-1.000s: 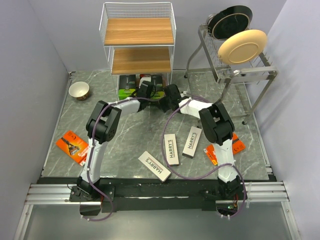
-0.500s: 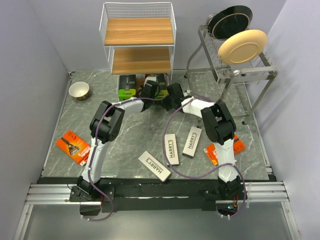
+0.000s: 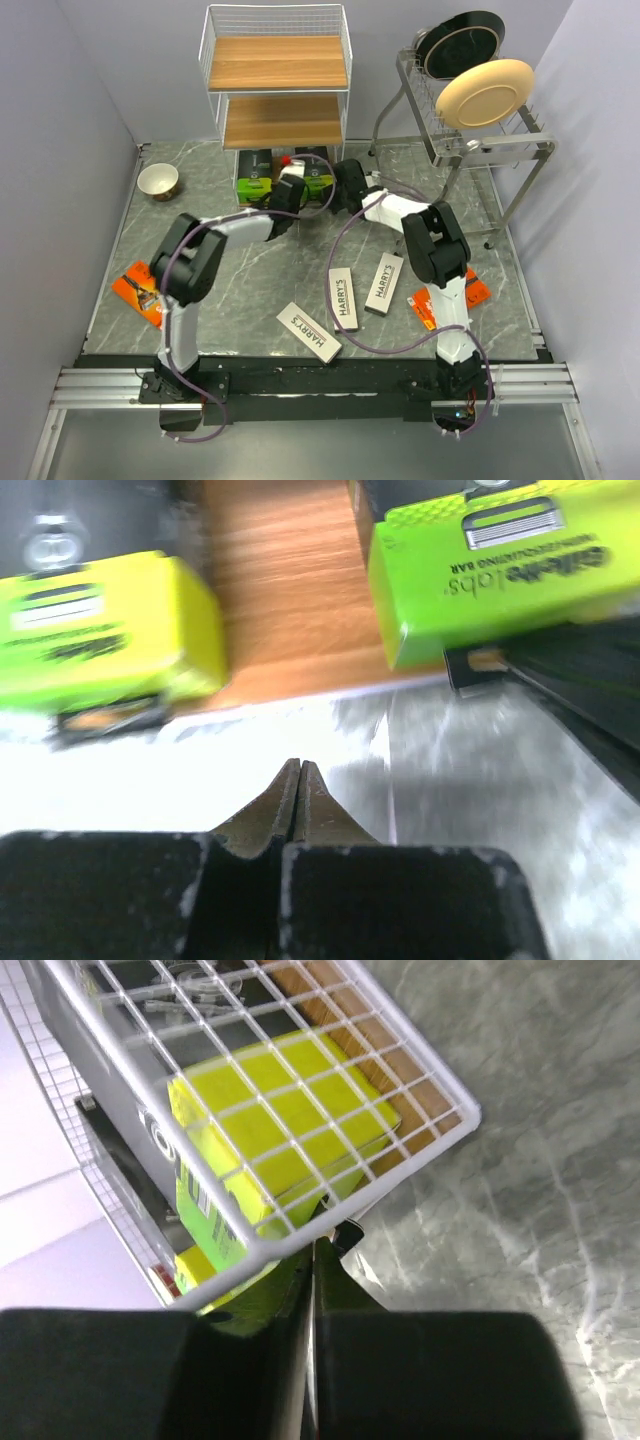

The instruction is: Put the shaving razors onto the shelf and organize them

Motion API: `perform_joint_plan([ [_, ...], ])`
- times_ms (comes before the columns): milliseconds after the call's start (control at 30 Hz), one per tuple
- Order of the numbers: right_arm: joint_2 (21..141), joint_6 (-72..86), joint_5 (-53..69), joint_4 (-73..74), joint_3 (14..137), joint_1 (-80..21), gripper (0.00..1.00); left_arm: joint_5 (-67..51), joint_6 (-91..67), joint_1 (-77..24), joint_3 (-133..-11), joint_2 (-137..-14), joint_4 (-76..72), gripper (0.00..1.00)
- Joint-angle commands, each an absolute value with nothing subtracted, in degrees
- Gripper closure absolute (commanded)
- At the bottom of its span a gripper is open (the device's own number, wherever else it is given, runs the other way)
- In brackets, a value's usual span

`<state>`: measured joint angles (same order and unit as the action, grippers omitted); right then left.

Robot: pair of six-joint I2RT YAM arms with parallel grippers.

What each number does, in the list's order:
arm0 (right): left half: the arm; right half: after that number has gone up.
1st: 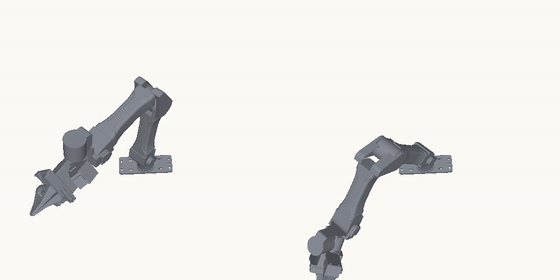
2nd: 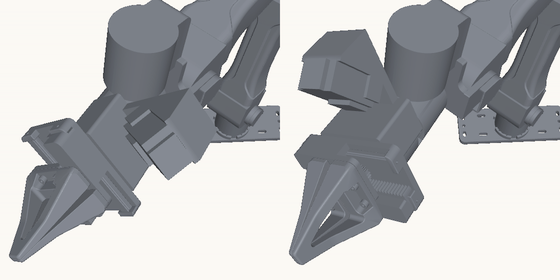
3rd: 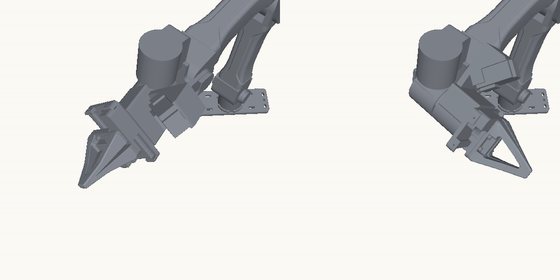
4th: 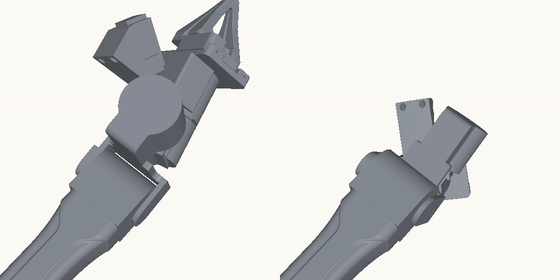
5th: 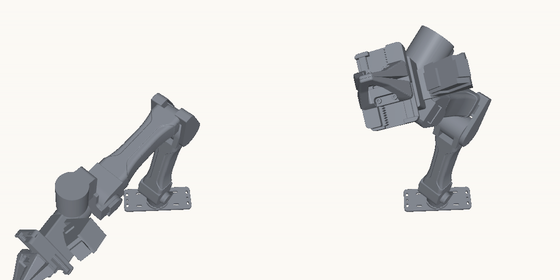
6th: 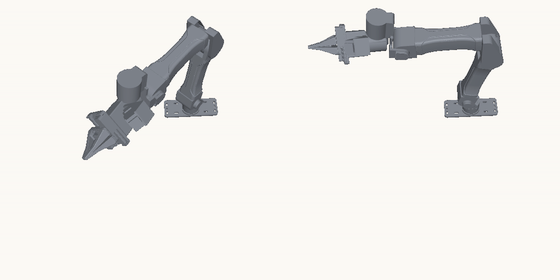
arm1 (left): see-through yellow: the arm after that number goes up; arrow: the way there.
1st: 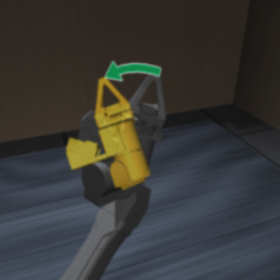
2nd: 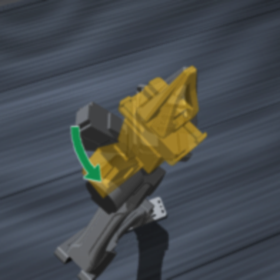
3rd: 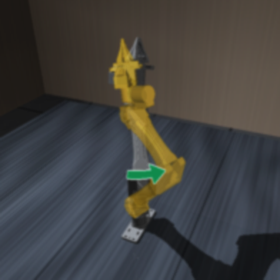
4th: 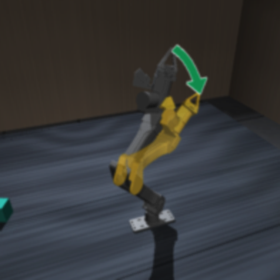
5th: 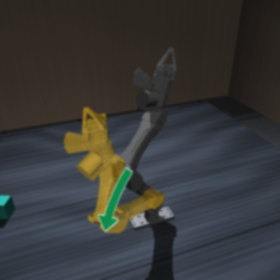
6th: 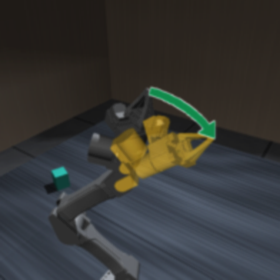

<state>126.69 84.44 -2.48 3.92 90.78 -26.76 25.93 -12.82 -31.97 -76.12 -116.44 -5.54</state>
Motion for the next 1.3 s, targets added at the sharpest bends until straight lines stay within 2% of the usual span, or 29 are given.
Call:
perform_joint_plan([
  [0, 123.7, 82.6, -3.6, 0.6, 91.3, -27.2, 0.67, 22.6, -13.9, -32.2, -70.5, -102.8, -4.1, 0.99],
  [200, 115.1, 75.6, -0.2, -4.6, 82.7, -26.2, 0.40, 16.9, -13.6, -32.2, -62.0, -90.9, 1.5, 0.99],
  [367, 109.3, 68.0, 3.7, -1.9, 80.3, -26.0, 0.34, 12.9, -13.8, -32.3, -55.6, -84.0, 5.0, 0.97],
  [433, 107.2, 60.7, 6.8, 0.1, 78.8, -25.8, 0.31, 10.7, -14.7, -32.2, -53.5, -81.5, 7.5, 0.80],
  [467, 104.7, 57.5, 8.6, 1.7, 78.0, -25.4, 0.28, 9.7, -15.0, -32.1, -52.5, -80.6, 7.8, 0.66],
  [533, 102.3, 44.7, 17.4, 2.4, 75.4, -25.1, 0.26, 6.7, -14.9, -31.9, -48.7, -77.8, 8.0, 0.52],
  [567, 100.6, 39.9, 19.8, 8.0, 75.4, -24.4, 0.24, 1.6, -13.5, -31.9, -47.5, -76.9, 8.1, 0.43],
  [633, 97.7, 26.4, 25.5, 14.4, 75.4, -23.9, 0.23, -5.7, -11.1, -31.8, -45.8, -75.7, 9.1, 0.34],
  [667, 96.1, 21.7, 25.4, 20.2, 74.9, -23.8, 0.22, -14.1, -7.4, -31.8, -45.9, -75.8, 9.8, 0.29],
  [700, 94.4, 12.7, 24.6, 22.7, 73.1, -23.7, 0.22, -16.6, -6.3, -31.9, -46.2, -76.2, 11.1, 0.27],
  [733, 90.7, 8.9, 23.3, 24.7, 71.5, -23.7, 0.21, -18.4, -5.5, -31.9, -46.4, -76.2, 11.8, 0.25],
  [767, 88.9, 5.6, 22.3, 27.7, 69.9, -23.8, 0.21, -22.5, -3.4, -31.9, -46.3, -76.3, 12.2, 0.18],
  [833, 83.6, -2.6, 20.2, 29.9, 65.1, -23.7, 0.21, -25.6, -2.0, -31.9, -45.7, -75.6, 12.3, 0.13],
  [900, 80.0, -5.7, 18.2, 30.8, 60.6, -23.8, 0.20, -32.8, 3.1, -32.0, -45.1, -74.0, 12.4, 0.01],
  [1033, 69.6, -7.9, 16.6, 31.3, 54.6, -23.4, 0.17, -44.0, 16.0, -32.0, -46.7, -71.0, 19.7, 0.01],
  [1133, 65.9, -9.1, 16.6, 34.1, 53.3, -21.9, 0.15, -51.3, 32.6, -32.7, -50.7, -70.8, 34.3, 0.01],
  [1200, 65.0, -10.2, 16.7, 35.7, 53.9, -21.3, 0.14, -50.7, 47.8, -33.9, -53.1, -73.2, 47.2, 0.01],
  [1267, 64.5, -11.0, 17.1, 36.0, 54.4, -20.5, 0.14, -45.5, 60.0, -36.6, -55.5, -75.9, 53.3, 0.01],
])
